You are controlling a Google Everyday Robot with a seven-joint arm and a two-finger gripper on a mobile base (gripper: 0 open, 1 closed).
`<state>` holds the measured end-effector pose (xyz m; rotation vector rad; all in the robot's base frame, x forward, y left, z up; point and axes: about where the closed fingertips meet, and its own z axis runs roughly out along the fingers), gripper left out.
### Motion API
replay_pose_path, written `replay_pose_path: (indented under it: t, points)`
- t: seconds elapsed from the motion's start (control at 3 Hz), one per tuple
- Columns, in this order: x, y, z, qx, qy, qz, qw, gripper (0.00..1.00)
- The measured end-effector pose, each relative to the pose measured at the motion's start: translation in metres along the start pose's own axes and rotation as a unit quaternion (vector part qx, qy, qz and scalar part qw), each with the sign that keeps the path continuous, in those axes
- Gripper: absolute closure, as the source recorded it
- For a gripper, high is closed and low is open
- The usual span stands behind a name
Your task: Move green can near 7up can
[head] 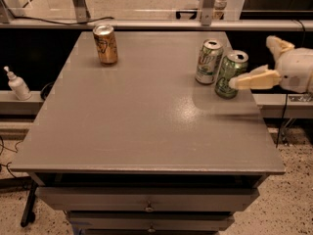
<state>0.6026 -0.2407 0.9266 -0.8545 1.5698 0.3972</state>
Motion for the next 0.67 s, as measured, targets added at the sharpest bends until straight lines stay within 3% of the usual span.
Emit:
replay_pose_path:
  t: [0.33, 0.67]
  points:
    - [-0.047, -0.024, -0.045, 0.005, 0.008, -0.045, 0.9989, 0.00]
    - [-0.064, -0.030, -0.056, 0.006, 0.003, -0.060, 0.9982, 0.00]
